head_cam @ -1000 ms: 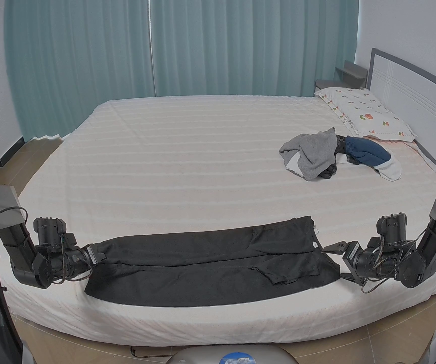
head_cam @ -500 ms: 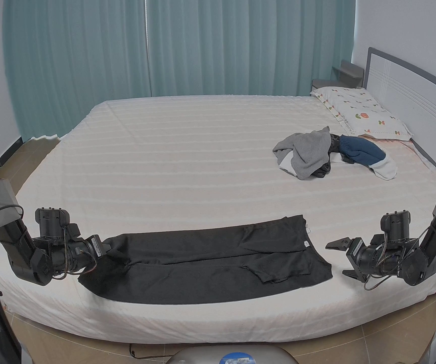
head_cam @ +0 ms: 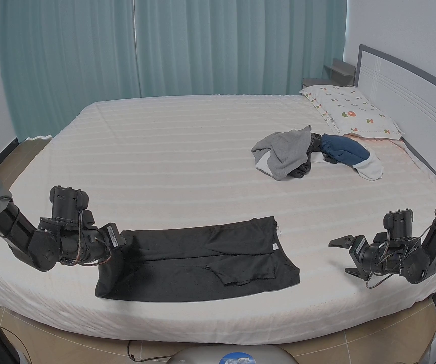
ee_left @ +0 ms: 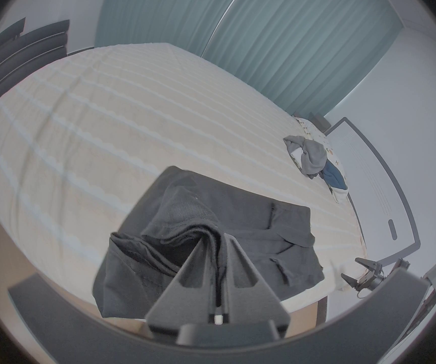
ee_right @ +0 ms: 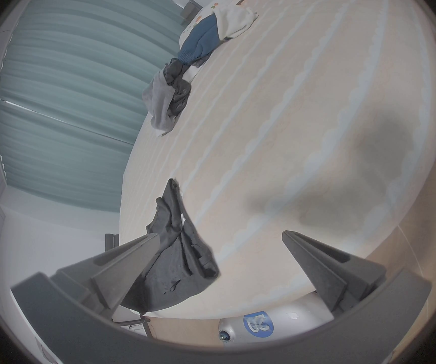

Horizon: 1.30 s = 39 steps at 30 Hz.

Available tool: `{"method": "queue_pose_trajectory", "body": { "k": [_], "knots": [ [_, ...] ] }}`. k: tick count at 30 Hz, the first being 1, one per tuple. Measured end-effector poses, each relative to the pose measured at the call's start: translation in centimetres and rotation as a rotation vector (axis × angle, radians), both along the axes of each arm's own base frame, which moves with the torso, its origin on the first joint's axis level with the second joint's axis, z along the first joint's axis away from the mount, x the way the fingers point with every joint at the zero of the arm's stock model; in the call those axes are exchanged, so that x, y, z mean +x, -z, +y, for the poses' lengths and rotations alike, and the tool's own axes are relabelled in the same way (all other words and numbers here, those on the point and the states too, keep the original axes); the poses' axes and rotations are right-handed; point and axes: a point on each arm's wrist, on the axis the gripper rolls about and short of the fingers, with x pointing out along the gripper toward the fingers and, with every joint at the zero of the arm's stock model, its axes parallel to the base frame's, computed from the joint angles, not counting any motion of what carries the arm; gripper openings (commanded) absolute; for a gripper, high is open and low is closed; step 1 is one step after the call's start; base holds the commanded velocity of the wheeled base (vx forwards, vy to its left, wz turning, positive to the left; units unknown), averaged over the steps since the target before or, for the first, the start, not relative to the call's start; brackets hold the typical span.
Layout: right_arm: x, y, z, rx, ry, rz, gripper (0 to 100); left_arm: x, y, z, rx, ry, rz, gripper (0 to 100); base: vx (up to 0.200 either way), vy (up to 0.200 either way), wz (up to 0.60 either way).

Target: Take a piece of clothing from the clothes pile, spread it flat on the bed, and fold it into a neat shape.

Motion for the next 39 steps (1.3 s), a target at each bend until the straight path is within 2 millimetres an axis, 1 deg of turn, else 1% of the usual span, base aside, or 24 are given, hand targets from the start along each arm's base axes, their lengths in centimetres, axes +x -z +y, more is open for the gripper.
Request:
{"method": "queue_pose_trajectory", "body": {
  "k": [7, 10, 15, 17, 24, 33, 34, 39],
  "knots": [
    [0.0, 0.0, 0.0, 0.0, 0.001, -0.001, 100, 1.0, -2.3, -2.9, -0.071, -0.016, 0.058, 0, 0.0, -0.2, 0.0],
    [0.0, 0.0, 0.0, 0.0, 0.001, -0.001, 100, 1.5, -3.3, -4.1, -0.088, -0.001, 0.055, 0, 0.0, -0.2, 0.0],
    [0.0, -0.1, 0.0, 0.0, 0.0, -0.003, 100, 2.3, -4.3, -6.0, -0.119, 0.015, 0.059, 0, 0.0, -0.2, 0.0],
    [0.0, -0.1, 0.0, 0.0, -0.001, -0.003, 100, 2.6, -4.4, -6.6, -0.122, 0.025, 0.069, 0, 0.0, -0.2, 0.0],
    [-0.1, -0.1, 0.2, -0.001, -0.007, -0.002, 100, 4.2, -4.3, -8.7, -0.131, 0.053, 0.063, 0, 0.0, 0.0, 0.0],
    [-0.1, -0.1, 0.4, -0.001, -0.015, -0.002, 100, 6.9, -2.7, -11.0, -0.165, -0.014, 0.077, 0, 0.0, 0.0, 0.0],
    [-0.1, -0.1, 0.4, -0.001, -0.015, -0.002, 100, 7.1, -2.3, -11.3, -0.168, -0.019, 0.083, 100, 0.0, 0.0, 0.0],
    [-0.1, -0.1, 0.4, -0.001, -0.015, -0.002, 100, 7.4, -1.0, -12.4, -0.16, -0.004, 0.108, 100, 0.0, 0.0, 0.0]
  ]
}}
